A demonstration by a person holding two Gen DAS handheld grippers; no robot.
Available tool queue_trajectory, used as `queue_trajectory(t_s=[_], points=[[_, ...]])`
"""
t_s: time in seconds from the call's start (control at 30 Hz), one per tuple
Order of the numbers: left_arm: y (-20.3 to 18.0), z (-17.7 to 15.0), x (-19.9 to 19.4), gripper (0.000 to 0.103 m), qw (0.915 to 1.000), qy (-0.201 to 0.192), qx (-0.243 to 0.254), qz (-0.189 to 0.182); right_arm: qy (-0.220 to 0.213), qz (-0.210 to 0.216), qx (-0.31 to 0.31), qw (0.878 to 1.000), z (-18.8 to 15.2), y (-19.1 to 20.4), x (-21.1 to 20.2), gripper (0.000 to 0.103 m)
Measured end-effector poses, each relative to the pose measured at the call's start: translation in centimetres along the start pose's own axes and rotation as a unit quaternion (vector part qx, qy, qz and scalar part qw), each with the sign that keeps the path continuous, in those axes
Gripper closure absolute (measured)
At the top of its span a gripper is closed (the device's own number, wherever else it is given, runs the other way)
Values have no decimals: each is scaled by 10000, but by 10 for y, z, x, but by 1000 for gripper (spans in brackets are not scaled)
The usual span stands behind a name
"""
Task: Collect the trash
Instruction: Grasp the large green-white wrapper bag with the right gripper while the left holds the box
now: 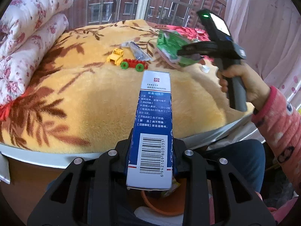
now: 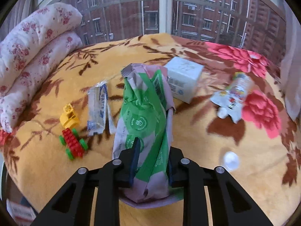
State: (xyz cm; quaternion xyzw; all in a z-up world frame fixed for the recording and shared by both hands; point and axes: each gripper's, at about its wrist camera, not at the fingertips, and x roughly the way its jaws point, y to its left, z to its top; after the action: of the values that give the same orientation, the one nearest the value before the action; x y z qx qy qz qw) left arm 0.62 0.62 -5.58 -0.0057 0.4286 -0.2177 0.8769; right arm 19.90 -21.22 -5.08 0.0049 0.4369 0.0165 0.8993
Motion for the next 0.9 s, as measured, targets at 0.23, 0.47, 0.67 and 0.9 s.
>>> queue_trajectory(t_s=[0.23,0.47,0.67,0.9], points=[[-13,1,-4,73,9999,-46,94,33,-200,84,-61,9997,-33,-16,-64,81],[-26,-1,-4,73,9997,-10,225,-8,-451,98,-92,9989,-71,-21,-119,81],[-34,-9,-3,73,9994,95,328,-61,-487,399,-104,9980,-109,-21,-152,81],[-49,-27,-4,73,9966,308,718,-241,-409,749,-214,9961,-153,-12,-182,81]])
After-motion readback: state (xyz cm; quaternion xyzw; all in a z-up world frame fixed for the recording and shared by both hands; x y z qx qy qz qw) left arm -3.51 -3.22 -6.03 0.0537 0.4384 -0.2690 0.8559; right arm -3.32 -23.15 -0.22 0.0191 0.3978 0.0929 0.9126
